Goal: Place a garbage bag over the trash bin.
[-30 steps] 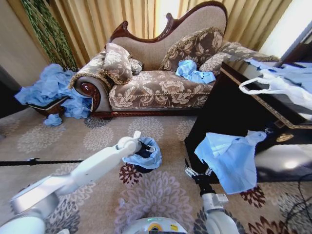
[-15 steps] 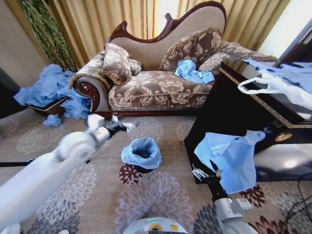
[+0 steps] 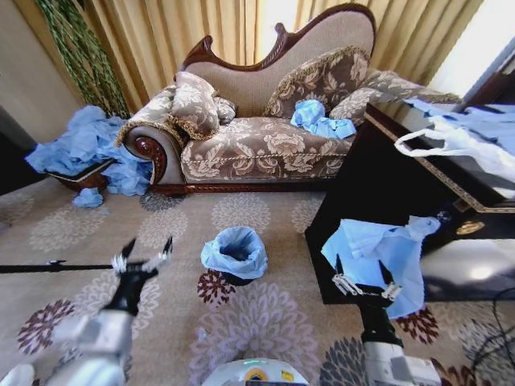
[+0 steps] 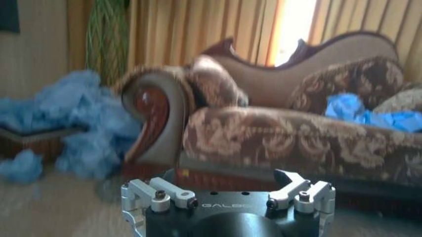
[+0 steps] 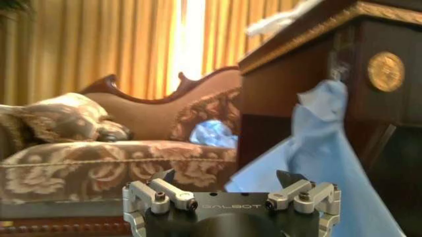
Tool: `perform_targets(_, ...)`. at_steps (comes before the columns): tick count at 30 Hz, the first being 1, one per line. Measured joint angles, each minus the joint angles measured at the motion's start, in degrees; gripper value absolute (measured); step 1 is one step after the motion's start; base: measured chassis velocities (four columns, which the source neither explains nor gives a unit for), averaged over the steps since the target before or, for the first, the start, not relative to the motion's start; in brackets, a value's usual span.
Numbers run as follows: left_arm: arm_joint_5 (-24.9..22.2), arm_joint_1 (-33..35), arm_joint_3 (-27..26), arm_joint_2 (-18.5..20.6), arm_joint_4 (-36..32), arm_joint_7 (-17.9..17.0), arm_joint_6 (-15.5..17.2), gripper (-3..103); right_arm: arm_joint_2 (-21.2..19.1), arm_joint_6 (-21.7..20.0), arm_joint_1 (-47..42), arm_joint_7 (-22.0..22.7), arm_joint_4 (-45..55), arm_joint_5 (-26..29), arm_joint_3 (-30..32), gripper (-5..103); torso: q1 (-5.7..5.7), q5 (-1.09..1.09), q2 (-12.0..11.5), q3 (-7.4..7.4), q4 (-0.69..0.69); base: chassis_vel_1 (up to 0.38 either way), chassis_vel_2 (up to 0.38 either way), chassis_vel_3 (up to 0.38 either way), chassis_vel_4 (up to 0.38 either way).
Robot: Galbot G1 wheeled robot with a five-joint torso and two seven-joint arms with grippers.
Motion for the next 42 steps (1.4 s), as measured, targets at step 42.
perform_targets(42,-0.6,4.6,0.2,0.5,0.7,-0.1,0.3,100,-0.4,0.4,0.0,-2.5,0.7,0.3,0.1,100,0.01,-0.03,0.0,0.01,0.00,0.000,0.000,0.000,0.000)
